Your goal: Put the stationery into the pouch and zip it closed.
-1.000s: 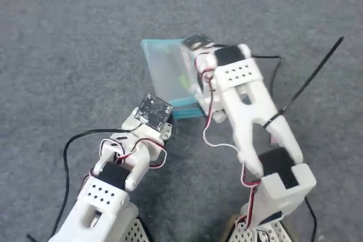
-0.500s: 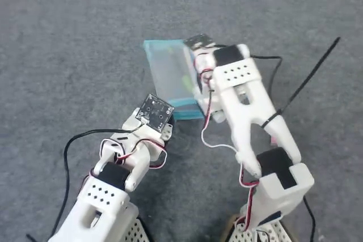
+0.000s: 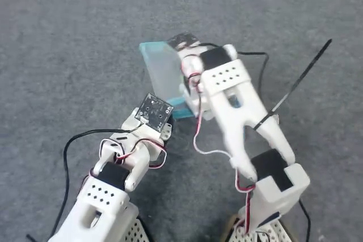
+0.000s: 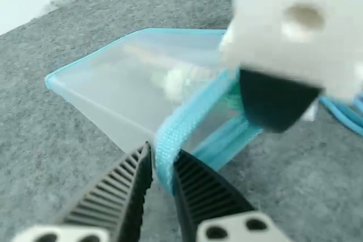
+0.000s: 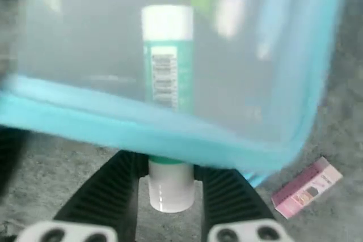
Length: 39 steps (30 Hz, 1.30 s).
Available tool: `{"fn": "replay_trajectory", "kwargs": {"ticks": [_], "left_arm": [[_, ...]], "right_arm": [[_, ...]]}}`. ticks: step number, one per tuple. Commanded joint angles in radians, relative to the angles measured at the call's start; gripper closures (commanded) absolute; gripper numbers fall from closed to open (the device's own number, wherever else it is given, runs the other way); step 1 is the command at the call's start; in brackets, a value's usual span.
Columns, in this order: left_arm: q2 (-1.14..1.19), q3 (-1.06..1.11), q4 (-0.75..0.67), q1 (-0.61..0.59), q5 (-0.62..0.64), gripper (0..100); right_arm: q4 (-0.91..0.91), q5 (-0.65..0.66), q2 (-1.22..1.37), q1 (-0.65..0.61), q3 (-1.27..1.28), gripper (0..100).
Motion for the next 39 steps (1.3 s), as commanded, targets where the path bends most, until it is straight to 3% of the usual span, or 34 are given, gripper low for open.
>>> {"fn": "replay_trajectory", "kwargs": {"ticks": [1,10,17,32,39], "left_arm": [[-0.031,-0.050,-0.002,0.011,-0.017,99],[-0.031,-0.051,-0.002,-0.031,-0.017,99],[-0.031,-0.051,-0.002,-0.032,-0.017,99],[-0.031,-0.048,-0.002,-0.032,-0.017,99],[-0.031,-0.047,-0.002,-0.095,-0.012,99]], "right_arm": [[-0.030,0.026,-0.077,-0.077,-0.074,99.3],[-0.051,0.025,-0.065,-0.084,-0.081,97.9],[-0.048,0.031,-0.134,-0.084,-0.091,76.0],[0.045,0.080,-0.320,-0.074,-0.084,77.2],[0.147,0.087,-0.476,0.087,-0.029,78.7]]}}
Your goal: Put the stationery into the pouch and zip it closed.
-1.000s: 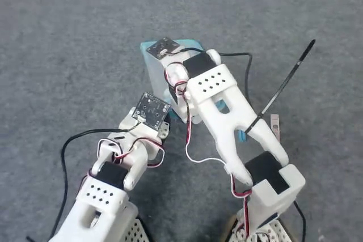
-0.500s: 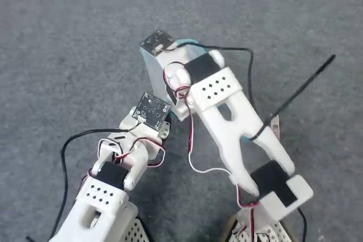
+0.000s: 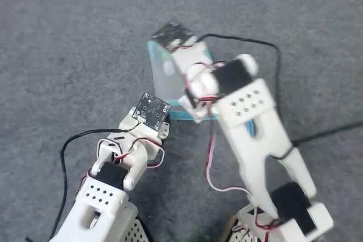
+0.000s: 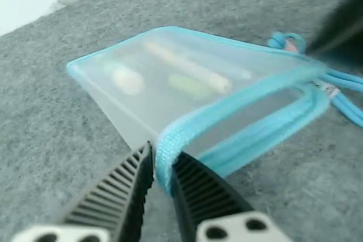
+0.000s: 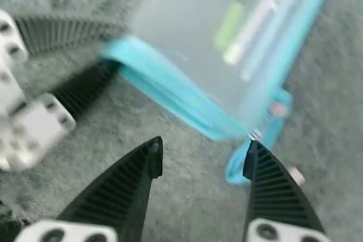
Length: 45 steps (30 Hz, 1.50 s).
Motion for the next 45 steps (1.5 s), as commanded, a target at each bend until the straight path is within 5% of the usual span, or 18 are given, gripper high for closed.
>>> {"fn": "replay_trajectory", "kwargs": {"ticks": [1,5,19,29,37,45], "left_arm": [[-0.029,-0.050,-0.002,-0.055,-0.003,99],[-0.029,-0.053,-0.002,-0.097,-0.003,99],[-0.023,-0.048,-0.002,-0.097,-0.003,99],[-0.026,-0.038,-0.003,-0.092,-0.003,99],[-0.026,-0.038,-0.003,-0.095,-0.003,99],[-0.029,-0.028,-0.003,-0.100,-0.003,99]], "right_arm": [[0.021,0.034,-0.136,0.110,0.038,81.1],[-0.039,0.083,-0.246,0.197,0.287,87.9],[-0.331,0.305,-0.375,0.625,0.953,87.6],[-0.536,0.328,-0.374,0.679,1.200,87.5],[-0.585,0.253,-0.374,0.682,1.198,83.5],[-0.398,0.187,-0.374,0.680,0.787,74.2]]}}
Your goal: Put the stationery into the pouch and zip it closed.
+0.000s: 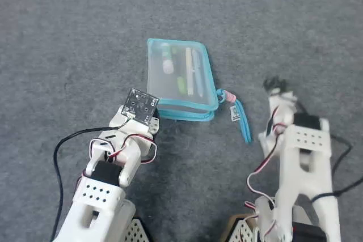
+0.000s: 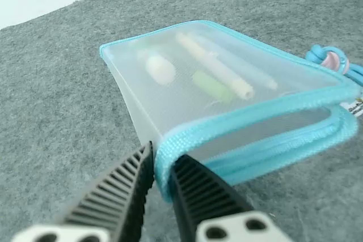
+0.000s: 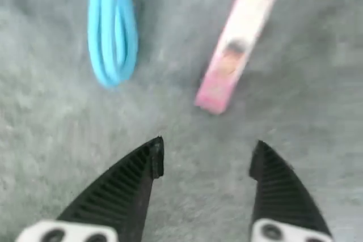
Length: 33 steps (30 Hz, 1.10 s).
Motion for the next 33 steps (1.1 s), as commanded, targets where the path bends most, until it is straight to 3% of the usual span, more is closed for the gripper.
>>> {"fn": "replay_trajectory", "kwargs": {"ticks": [1,6,11,19,33], "left_arm": [[-0.031,-0.028,-0.003,-0.009,-0.003,99],[-0.031,-0.027,-0.003,-0.008,-0.003,99],[-0.026,-0.021,-0.029,-0.008,-0.003,99],[-0.029,0.010,-0.075,-0.008,-0.005,99],[-0.029,0.010,-0.078,-0.009,-0.005,99]], "right_arm": [[0.113,-0.020,-0.044,0.004,-0.244,74.2],[0.162,-0.020,-0.044,0.001,-0.299,74.2],[0.053,-0.018,-0.027,-0.004,-0.203,74.2],[-0.134,-0.018,0.292,-0.004,-0.175,74.2],[-0.205,-0.017,0.558,0.004,-0.221,76.6]]}}
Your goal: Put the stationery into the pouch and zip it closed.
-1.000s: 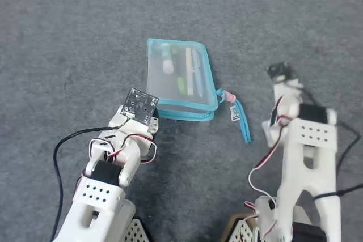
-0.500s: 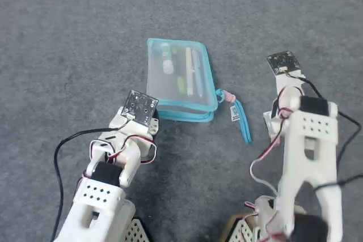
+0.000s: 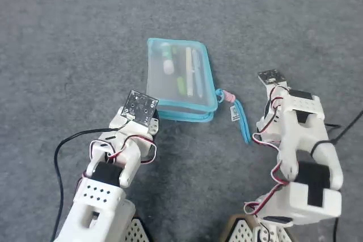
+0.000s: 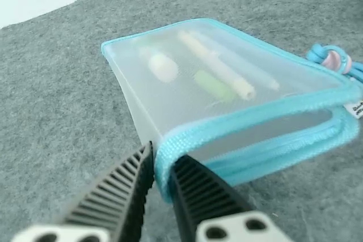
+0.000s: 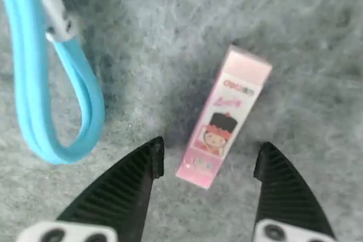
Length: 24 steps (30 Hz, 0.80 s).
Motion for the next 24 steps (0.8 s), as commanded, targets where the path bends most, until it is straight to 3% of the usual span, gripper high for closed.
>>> {"fn": "replay_trajectory", "kwargs": {"ticks": [1,10,16,24], "left_arm": [[-0.029,-0.021,-0.040,-0.005,-0.005,99],[-0.029,-0.021,-0.040,-0.005,-0.003,99],[-0.025,-0.021,-0.040,-0.005,-0.003,99],[-0.023,-0.019,-0.040,-0.005,-0.002,99]], "right_arm": [[-0.024,-0.008,0.002,0.005,-0.048,79.3],[-0.001,-0.009,0.022,0.012,-0.051,99.1],[0.053,-0.006,-0.050,0.015,-0.049,99.2],[0.208,-0.068,-0.512,-0.124,0.023,99.2]]}}
